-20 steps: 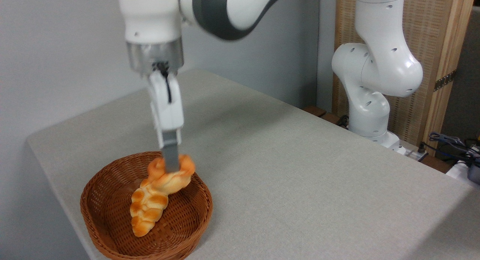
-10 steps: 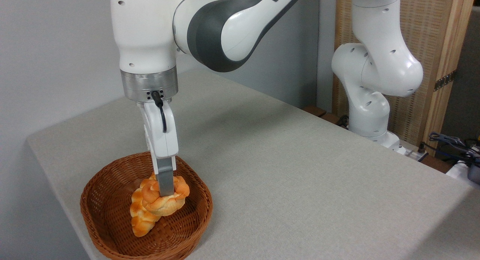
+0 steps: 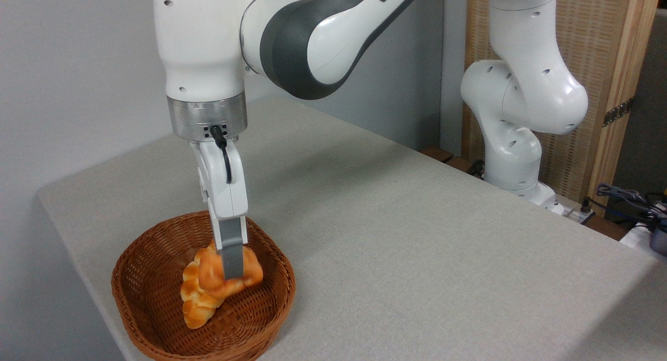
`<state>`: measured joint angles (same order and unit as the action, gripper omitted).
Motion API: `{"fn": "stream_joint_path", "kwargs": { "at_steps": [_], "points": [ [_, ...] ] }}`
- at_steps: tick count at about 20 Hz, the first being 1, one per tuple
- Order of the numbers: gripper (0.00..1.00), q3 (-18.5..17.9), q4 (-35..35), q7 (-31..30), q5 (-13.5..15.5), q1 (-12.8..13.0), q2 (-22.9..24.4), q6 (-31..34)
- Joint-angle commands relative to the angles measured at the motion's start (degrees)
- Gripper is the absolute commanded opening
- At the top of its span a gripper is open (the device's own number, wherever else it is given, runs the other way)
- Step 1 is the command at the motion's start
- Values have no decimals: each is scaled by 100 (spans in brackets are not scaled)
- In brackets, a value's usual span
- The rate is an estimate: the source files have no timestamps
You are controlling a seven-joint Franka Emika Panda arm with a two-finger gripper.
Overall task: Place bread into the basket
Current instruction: 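Lower the bun into the basket beside the braided roll, then open the gripper and raise it away from the basket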
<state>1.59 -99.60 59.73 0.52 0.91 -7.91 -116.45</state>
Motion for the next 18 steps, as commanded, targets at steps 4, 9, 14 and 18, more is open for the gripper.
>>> {"fn": "stream_joint_path", "kwargs": {
  "at_steps": [4, 9, 14, 18],
  "points": [
    [100, -54, 89, -251, 71, 6, 70, 87],
    [100, -19, 747, -970, 114, 6, 106, 1262],
    [100, 200, 1144, -2464, 80, 6, 194, 2204],
    [100, 245, 865, -2660, 123, 6, 728, 2205]
  ]
}}
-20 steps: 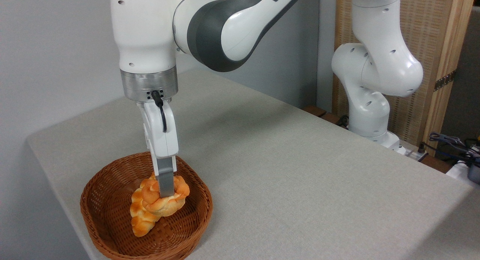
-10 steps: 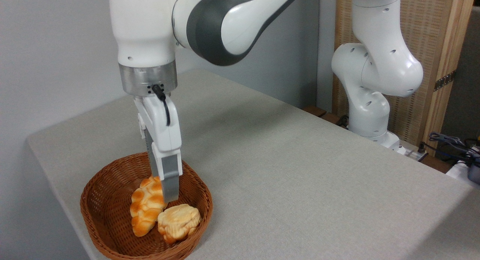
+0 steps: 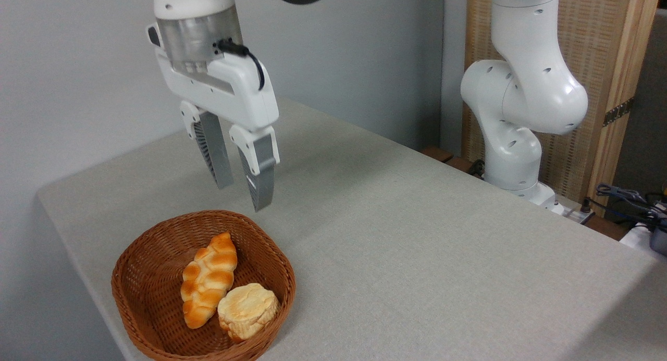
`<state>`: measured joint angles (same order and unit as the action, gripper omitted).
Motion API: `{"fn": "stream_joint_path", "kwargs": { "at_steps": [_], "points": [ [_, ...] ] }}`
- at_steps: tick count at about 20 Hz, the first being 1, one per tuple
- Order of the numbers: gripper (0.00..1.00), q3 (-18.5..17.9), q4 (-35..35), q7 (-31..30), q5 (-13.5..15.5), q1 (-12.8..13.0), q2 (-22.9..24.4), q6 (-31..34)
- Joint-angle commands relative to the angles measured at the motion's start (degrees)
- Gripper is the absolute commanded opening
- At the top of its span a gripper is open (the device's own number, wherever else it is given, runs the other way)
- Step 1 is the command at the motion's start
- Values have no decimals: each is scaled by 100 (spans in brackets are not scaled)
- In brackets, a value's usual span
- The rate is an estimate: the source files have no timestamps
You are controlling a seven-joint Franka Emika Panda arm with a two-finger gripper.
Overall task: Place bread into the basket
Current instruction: 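Open the gripper and raise it away from the basket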
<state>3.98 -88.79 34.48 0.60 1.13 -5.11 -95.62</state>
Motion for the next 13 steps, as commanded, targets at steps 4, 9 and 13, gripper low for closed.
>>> {"fn": "stream_joint_path", "kwargs": {
  "at_steps": [4, 9, 13],
  "points": [
    [100, 24, -517, -117, 115, -7, 784, 122],
    [100, -108, -622, 384, 247, -7, 854, 114],
    [100, -143, -622, 375, 265, -7, 845, 123]
  ]
}}
